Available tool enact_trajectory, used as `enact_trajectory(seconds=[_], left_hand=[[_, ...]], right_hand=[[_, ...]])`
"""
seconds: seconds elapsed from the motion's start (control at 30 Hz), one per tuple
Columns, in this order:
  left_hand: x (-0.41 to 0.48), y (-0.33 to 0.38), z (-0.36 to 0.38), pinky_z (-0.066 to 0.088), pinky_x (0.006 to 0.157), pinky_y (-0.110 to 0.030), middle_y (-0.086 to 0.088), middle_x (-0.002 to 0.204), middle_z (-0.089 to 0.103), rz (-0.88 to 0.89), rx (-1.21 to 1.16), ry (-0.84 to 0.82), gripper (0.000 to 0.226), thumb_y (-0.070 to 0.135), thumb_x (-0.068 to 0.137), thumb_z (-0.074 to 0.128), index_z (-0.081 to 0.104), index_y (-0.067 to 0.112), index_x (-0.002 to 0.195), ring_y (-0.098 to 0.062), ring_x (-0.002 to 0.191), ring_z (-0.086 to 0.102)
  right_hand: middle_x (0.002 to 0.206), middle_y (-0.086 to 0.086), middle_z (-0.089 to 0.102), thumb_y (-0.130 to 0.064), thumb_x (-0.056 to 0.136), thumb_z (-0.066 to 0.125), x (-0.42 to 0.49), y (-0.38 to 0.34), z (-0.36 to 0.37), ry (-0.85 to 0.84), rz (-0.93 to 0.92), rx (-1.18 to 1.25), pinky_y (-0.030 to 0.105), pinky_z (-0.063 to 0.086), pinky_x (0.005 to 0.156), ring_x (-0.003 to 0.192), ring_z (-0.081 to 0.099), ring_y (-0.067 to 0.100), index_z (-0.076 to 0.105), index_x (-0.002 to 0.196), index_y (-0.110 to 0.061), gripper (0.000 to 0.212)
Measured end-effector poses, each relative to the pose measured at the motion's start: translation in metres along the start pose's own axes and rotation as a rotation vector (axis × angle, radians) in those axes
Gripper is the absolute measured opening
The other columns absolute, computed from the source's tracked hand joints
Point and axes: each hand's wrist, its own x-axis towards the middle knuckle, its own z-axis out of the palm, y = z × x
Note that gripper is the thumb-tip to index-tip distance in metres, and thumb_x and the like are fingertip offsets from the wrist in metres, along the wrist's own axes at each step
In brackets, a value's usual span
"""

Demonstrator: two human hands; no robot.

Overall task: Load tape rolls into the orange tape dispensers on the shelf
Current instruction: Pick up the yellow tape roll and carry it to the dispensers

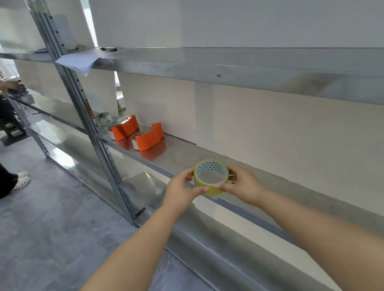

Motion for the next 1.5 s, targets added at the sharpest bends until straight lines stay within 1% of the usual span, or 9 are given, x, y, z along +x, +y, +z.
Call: enact_trajectory(seconds=[0.23,0.43,0.67,0.83,0.9,1.0,1.2,1.4,1.5], left_hand=[[0.028,-0.031,-0.033,0.042,0.093,-0.028,0.002,0.118,0.061,-0.035,-0.016,0.031,0.063,0.020,0.063,0.082,0.057,0.021,0.120,-0.013,0.110,0.055],[0.076,-0.056,-0.058,0.040,0.093,-0.025,0.006,0.114,0.060,-0.043,-0.003,0.033,0.063,0.020,0.064,0.082,0.056,0.021,0.121,-0.012,0.110,0.054],[0.156,-0.072,-0.079,0.041,0.094,-0.025,0.001,0.121,0.059,-0.024,0.017,0.003,0.067,0.017,0.065,0.082,0.053,0.016,0.125,-0.014,0.112,0.053],[0.208,-0.086,-0.089,0.043,0.095,-0.027,-0.005,0.121,0.061,-0.039,0.051,-0.024,0.068,0.015,0.064,0.082,0.053,0.010,0.125,-0.019,0.112,0.056],[0.222,-0.093,-0.092,0.044,0.098,-0.032,-0.006,0.121,0.060,-0.061,0.047,-0.036,0.069,0.016,0.063,0.082,0.052,0.008,0.125,-0.020,0.112,0.056],[0.238,-0.106,-0.094,0.045,0.098,-0.035,-0.008,0.121,0.061,-0.078,0.055,-0.068,0.070,0.017,0.062,0.083,0.053,0.005,0.124,-0.021,0.111,0.056],[0.264,-0.133,-0.087,0.042,0.089,-0.022,-0.006,0.118,0.063,-0.057,0.095,-0.168,0.066,0.017,0.061,0.083,0.056,0.009,0.121,-0.012,0.103,0.056],[0.290,-0.167,-0.089,0.047,0.092,-0.029,-0.007,0.116,0.064,-0.002,0.108,-0.328,0.063,0.017,0.063,0.082,0.057,0.007,0.120,-0.018,0.105,0.060],[0.309,-0.183,-0.096,0.046,0.080,-0.013,-0.004,0.113,0.065,0.016,0.094,-0.421,0.059,0.015,0.065,0.080,0.056,0.010,0.119,-0.015,0.104,0.061]], right_hand=[[0.115,0.001,0.062,-0.014,0.071,0.077,0.049,-0.006,0.036,-0.072,-0.002,0.022,0.023,0.043,0.085,0.103,0.057,0.015,0.055,0.121,-0.014,0.054],[0.123,0.007,0.060,-0.014,0.073,0.076,0.105,-0.008,0.064,-0.091,0.015,0.025,0.032,0.045,0.097,0.110,0.056,0.019,0.052,0.123,-0.010,0.056],[0.119,0.002,0.062,-0.022,0.071,0.077,0.184,-0.011,0.079,-0.019,0.023,-0.036,0.035,0.047,0.096,0.108,0.057,0.018,0.054,0.121,-0.015,0.055],[0.106,-0.005,0.060,-0.017,0.068,0.078,0.231,-0.011,0.088,-0.002,0.023,-0.005,0.008,0.043,0.073,0.091,0.056,0.007,0.055,0.115,-0.021,0.052],[0.101,-0.007,0.060,-0.015,0.068,0.079,0.244,-0.010,0.094,-0.001,0.029,0.005,0.005,0.043,0.067,0.087,0.056,0.005,0.055,0.110,-0.024,0.049],[0.106,-0.002,0.061,-0.014,0.068,0.079,0.258,-0.002,0.102,0.007,0.061,0.004,0.012,0.044,0.074,0.094,0.057,0.012,0.056,0.114,-0.018,0.051],[0.116,0.010,0.063,-0.014,0.068,0.080,0.272,0.019,0.119,0.045,0.164,-0.026,0.038,0.048,0.094,0.106,0.060,0.024,0.055,0.120,-0.008,0.058],[0.113,0.005,0.063,-0.016,0.066,0.081,0.280,0.033,0.148,0.133,0.308,-0.014,0.025,0.046,0.085,0.098,0.059,0.017,0.056,0.116,-0.011,0.056],[0.114,0.010,0.065,-0.014,0.064,0.082,0.289,0.030,0.163,0.185,0.373,0.003,0.039,0.051,0.092,0.100,0.063,0.023,0.056,0.116,-0.009,0.058]])
